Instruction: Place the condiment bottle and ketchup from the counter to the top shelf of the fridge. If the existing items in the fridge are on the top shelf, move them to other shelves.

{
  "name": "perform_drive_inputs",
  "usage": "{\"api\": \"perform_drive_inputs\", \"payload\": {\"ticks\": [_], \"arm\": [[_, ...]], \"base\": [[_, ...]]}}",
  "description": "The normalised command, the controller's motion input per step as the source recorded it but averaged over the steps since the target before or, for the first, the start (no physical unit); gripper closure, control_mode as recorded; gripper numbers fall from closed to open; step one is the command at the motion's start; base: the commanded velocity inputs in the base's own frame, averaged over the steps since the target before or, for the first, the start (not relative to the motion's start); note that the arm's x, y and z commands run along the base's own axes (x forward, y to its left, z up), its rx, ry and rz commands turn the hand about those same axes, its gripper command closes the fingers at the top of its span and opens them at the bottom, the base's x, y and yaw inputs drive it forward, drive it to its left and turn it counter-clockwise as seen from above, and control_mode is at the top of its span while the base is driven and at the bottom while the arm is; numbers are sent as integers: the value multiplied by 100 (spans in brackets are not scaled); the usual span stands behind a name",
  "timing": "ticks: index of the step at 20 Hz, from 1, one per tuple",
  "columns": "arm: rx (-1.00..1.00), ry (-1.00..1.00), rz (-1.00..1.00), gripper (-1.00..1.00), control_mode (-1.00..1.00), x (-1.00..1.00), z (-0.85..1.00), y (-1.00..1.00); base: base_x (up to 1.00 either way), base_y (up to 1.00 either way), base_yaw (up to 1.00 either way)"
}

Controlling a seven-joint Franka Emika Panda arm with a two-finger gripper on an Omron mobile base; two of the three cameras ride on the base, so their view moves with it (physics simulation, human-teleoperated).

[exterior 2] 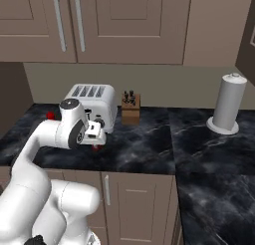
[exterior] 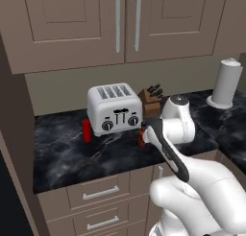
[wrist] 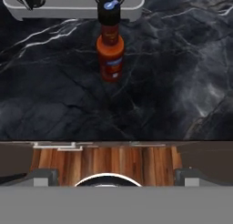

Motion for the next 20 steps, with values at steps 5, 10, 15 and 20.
{"api": "perform_drive_inputs", "payload": {"ticks": [5, 10, 15, 20], "arm": [[1, 0, 0, -100, -100, 33, -19, 9], [1, 0, 0, -100, -100, 26, -7, 8], [0, 0, 0, -100, -100, 35, -4, 6], [0, 0, 0, -100, -100, 37, -13, 0]], "base": [[0, 0, 0], [0, 0, 0], [0, 0, 0], [0, 0, 0]]}}
